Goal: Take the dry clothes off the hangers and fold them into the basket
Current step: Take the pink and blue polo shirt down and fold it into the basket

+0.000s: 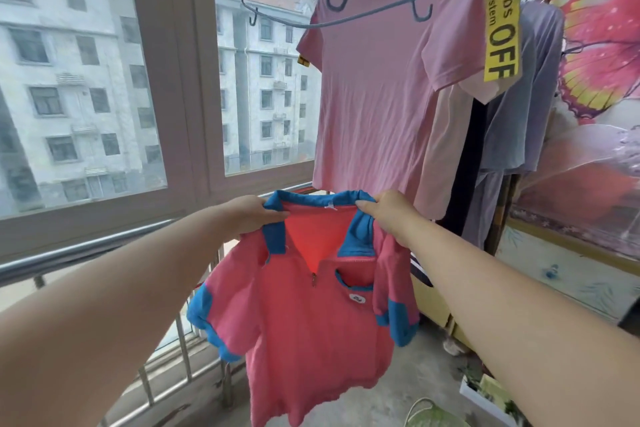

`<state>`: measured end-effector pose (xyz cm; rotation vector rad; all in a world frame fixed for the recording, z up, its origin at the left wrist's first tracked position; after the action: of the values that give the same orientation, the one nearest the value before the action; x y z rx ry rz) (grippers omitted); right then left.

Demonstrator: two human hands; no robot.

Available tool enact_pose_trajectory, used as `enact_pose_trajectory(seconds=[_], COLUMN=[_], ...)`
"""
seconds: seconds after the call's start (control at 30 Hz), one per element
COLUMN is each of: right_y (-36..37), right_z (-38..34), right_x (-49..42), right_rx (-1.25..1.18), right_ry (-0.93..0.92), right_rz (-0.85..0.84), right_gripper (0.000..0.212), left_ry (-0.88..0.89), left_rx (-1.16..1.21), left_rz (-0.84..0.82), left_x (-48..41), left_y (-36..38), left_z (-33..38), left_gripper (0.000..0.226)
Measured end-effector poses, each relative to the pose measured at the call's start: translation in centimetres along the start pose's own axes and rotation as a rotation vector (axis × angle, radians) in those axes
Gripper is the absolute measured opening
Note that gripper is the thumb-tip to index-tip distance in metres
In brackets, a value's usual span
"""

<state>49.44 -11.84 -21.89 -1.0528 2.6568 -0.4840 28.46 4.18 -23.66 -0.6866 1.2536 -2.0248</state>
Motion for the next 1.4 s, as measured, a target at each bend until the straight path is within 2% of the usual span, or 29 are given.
enact_pose_trajectory(seconds=[0.1,0.23,0.3,0.37,0.47,0.57,0.7,0.8,0.83,0.93,0.97,1.03,1.1,1.17,1.2,1.27,1.33,1.4], right_y=[1.3,4.1,5.2,6.1,6.9,8.0,8.4,8.8,8.7,8.3,8.1,7.8,6.5,5.0,4.8,5.7,6.4,6.3], right_z=[0.3,-0.4,-0.7,-0.9,-1.2,-1.1,-1.9,-2.4,-2.6,-3.0,-3.1,-3.1,-3.9,-5.4,-6.4,-7.2,-6.3,-5.6], right_x=[0.7,1.7,2.0,2.4,3.2,4.3,5.8,6.4,6.6,6.9,6.8,6.1,4.8,4.3,4.7,5.3,5.2,4.6], right_rx=[0.0,-0.028,-0.069,-0.125,-0.222,-0.413,-0.51,-0.471,-0.451,-0.446,-0.444,-0.315,0.014,0.37,0.463,0.509,0.535,0.571], right_ry=[0.021,0.002,-0.003,0.005,0.036,0.153,0.24,0.223,0.199,0.145,0.132,0.049,-0.136,-0.307,-0.383,-0.437,-0.363,-0.337], right_rz=[0.038,0.024,0.019,-0.006,-0.072,-0.195,-0.309,-0.397,-0.419,-0.487,-0.503,-0.492,-0.346,-0.133,-0.09,-0.179,-0.276,-0.258], right_gripper=[0.027,0.033,0.037,0.033,0.018,0.018,0.025,0.032,0.031,0.035,0.038,0.038,0.03,0.046,0.058,0.07,0.053,0.026], left_ry=[-0.059,-0.021,0.003,0.026,0.081,0.096,0.089,0.134,0.161,0.207,0.217,0.239,0.257,0.284,0.308,0.349,0.364,0.359], left_rx=[0.185,0.43,0.498,0.508,0.497,0.539,0.608,0.494,0.439,0.447,0.449,0.388,0.348,0.362,0.361,0.365,0.389,0.383], left_rz=[0.014,-0.112,-0.16,-0.191,-0.225,-0.231,-0.217,-0.245,-0.24,-0.251,-0.248,-0.195,-0.148,-0.174,-0.2,-0.246,-0.24,-0.15], left_x=[-0.5,-0.4,-0.3,-0.1,0.4,0.8,0.9,1.0,1.0,0.9,0.8,0.3,0.6,0.8,1.1,1.6,1.6,1.2], left_y=[0.9,3.0,3.7,4.1,4.3,4.2,3.9,3.9,3.9,3.7,3.7,3.6,3.3,3.5,3.6,3.7,3.7,3.1], left_z=[0.9,3.6,4.6,5.2,5.8,6.1,5.8,5.9,6.0,6.1,6.1,6.1,6.5,7.2,7.6,8.2,8.3,7.7], left_gripper=[0.032,0.018,0.021,0.03,0.029,0.025,0.017,0.059,0.064,0.046,0.046,0.045,0.034,0.033,0.036,0.036,0.027,0.027])
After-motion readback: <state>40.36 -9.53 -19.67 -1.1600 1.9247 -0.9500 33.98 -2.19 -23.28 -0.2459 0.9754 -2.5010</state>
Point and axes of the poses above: each hand's wrist, its own x-axis away from the middle knuckle, its own y-axis out of the palm, z = x × y, the point moved 10 cm from there along -x, towards the middle knuckle, and after that the axes turned 14 degrees about -x, right-handed, at the moved point
